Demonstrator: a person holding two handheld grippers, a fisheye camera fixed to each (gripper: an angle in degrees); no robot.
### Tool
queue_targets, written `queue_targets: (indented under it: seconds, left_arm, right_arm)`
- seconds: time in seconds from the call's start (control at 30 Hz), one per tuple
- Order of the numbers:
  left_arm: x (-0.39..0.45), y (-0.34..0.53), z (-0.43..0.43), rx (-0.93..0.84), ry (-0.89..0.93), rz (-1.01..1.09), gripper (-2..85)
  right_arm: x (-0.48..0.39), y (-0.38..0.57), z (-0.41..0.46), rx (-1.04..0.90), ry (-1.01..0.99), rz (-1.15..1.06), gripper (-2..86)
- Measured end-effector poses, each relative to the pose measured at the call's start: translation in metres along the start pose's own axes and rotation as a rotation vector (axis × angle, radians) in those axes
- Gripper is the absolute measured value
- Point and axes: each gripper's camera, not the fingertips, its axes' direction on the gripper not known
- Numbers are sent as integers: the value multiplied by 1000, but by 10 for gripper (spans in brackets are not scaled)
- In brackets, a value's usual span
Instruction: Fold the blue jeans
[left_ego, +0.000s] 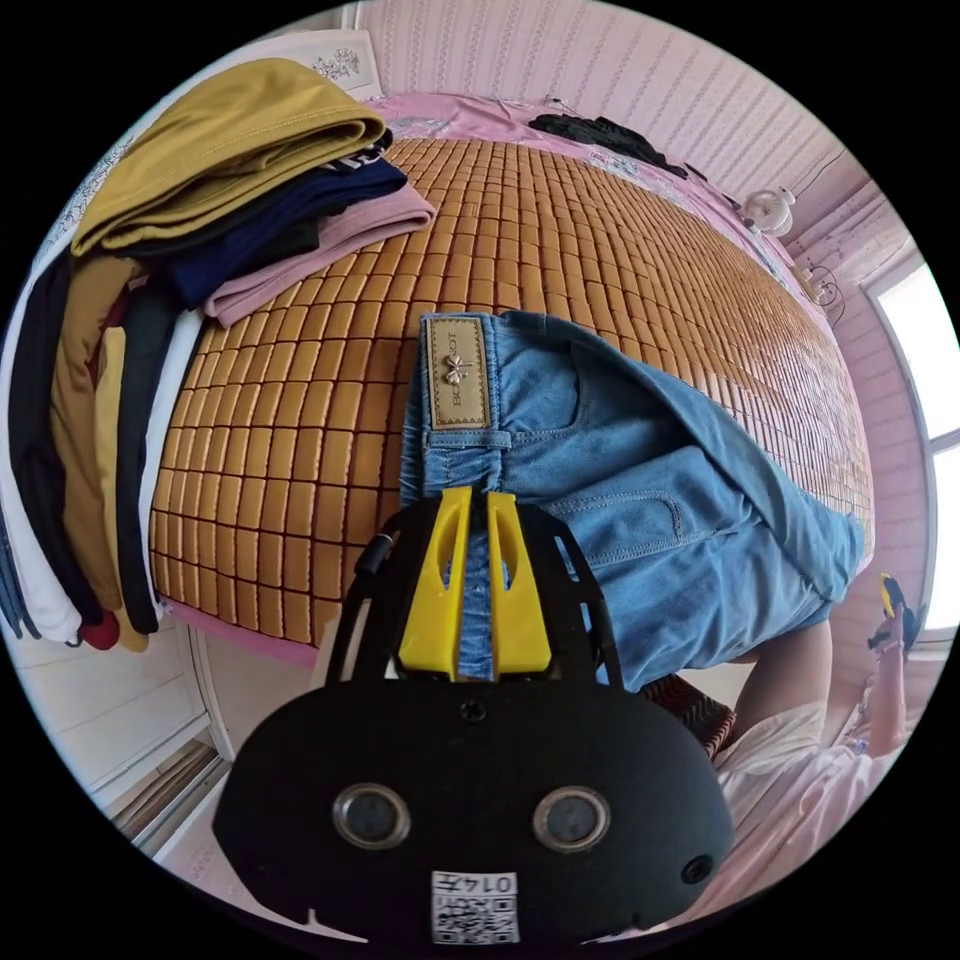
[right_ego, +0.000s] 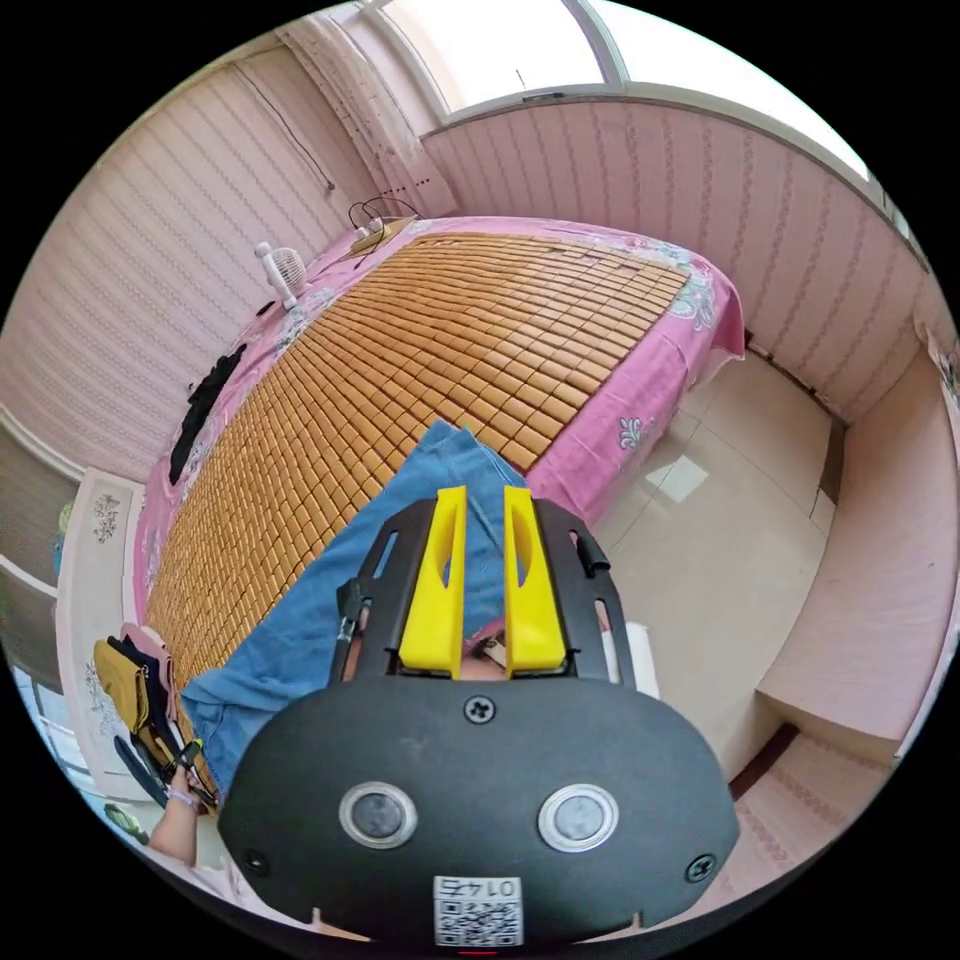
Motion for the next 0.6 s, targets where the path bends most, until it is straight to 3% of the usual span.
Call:
queue_targets:
  seconds: [0.17, 0.33, 0.47, 0.5, 0.6]
  left_arm:
    - [7, -3, 8, -14, -10, 6, 32]
    - [11, 3, 4, 18, -5, -24, 5]
    - [5, 17, -12, 118, 21, -52, 18]
    - [2, 21, -12, 116, 6, -68, 35]
    - [-9, 32, -9, 115, -17, -129, 68]
  right_arm:
    - [-2, 39, 28, -114, -28, 2, 110]
    - [29, 57, 72, -189, -38, 267, 112]
    - [51, 70, 94, -163, -290, 499, 40]
    - [49, 67, 99, -197, -355, 499, 27]
    - [34, 56, 75, -155, -262, 398, 11]
